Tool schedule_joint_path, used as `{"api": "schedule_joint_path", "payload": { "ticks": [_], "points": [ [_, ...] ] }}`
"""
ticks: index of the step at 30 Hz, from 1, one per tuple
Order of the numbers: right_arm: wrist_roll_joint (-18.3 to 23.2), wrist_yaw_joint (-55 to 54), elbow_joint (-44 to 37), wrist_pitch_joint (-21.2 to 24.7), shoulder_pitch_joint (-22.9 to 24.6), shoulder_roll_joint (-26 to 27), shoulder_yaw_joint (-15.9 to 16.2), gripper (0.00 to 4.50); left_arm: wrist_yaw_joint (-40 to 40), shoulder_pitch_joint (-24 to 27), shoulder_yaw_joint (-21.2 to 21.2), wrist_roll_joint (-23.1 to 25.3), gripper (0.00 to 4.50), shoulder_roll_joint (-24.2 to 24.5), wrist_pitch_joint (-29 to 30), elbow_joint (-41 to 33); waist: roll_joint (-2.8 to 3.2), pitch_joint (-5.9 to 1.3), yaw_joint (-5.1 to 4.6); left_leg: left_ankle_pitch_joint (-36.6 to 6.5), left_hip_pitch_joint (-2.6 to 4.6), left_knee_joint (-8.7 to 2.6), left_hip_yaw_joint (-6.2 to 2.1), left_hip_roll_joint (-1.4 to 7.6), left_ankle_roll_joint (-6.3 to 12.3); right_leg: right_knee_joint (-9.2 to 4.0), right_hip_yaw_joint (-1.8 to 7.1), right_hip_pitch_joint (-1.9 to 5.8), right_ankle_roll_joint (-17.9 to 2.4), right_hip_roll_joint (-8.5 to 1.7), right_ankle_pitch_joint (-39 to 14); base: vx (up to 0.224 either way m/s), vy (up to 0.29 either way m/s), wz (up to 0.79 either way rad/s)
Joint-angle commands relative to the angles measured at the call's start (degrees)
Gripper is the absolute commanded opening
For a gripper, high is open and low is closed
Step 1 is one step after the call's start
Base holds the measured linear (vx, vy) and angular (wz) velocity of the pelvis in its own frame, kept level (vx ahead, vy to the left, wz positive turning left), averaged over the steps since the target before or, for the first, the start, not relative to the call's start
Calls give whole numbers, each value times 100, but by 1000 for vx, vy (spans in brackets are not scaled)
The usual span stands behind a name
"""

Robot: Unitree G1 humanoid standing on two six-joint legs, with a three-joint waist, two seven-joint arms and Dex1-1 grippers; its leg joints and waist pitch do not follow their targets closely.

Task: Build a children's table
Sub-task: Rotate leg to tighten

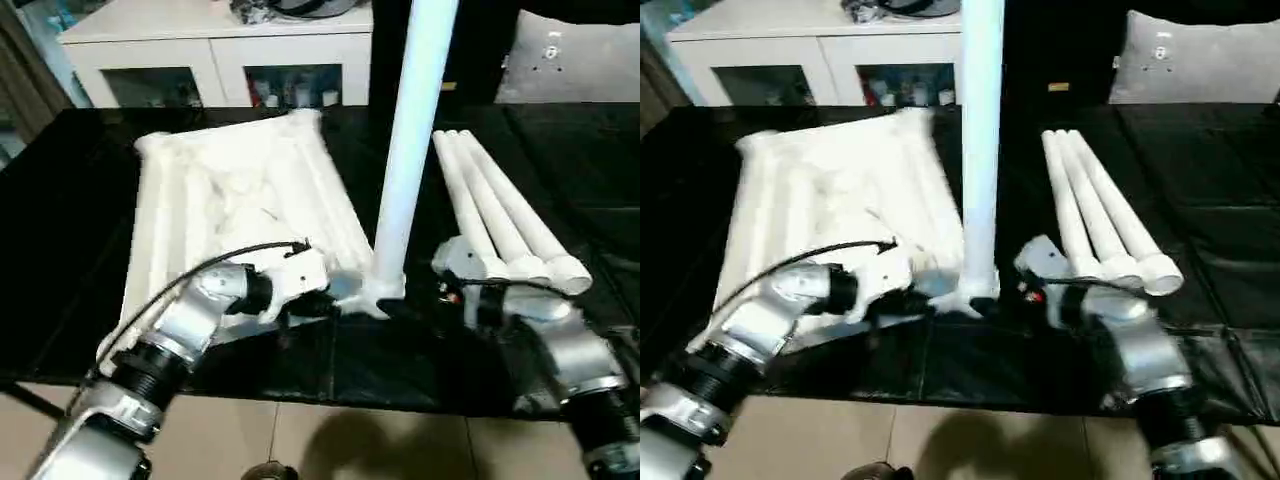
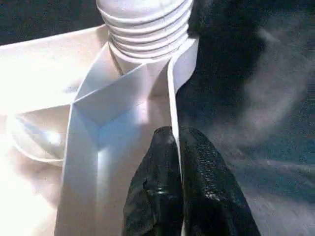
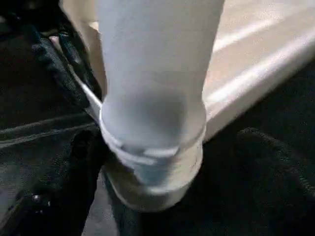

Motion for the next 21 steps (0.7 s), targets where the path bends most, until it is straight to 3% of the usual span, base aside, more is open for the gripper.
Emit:
{"api": "schedule_joint_path", "payload": {
  "ticks": [1,2,9,15,21],
  "points": [
    [104,429,45,-84,-167,-77,206,444,-463,-119,-300,144,0,131,-296,75,-32,-404,1,-849,170,-313,-124,359,495,-332,192,223,-1538,-478,293,0,0,0],
    [91,587,76,-116,-214,-97,278,444,-597,-149,-346,132,0,180,-376,114,-71,-407,8,-810,158,-309,-120,351,515,-330,183,226,-1546,-472,317,0,0,0],
    [244,970,149,-52,-379,-11,371,428,-963,-168,-469,84,0,276,-629,172,-47,-412,29,-784,160,-301,-122,361,527,-303,181,211,-1596,-485,320,0,0,0],
    [392,1273,165,195,-425,-24,400,358,-1057,-177,-512,77,0,270,-744,244,-73,-390,24,-1000,158,-320,-120,356,436,-335,192,202,-1553,-489,-176,0,0,0],
    [509,1482,199,390,-396,-66,437,318,-1166,-168,-507,65,0,297,-836,312,-74,-402,23,-931,154,-313,-121,354,427,-318,192,199,-1555,-485,-65,0,0,0]
  ]
}}
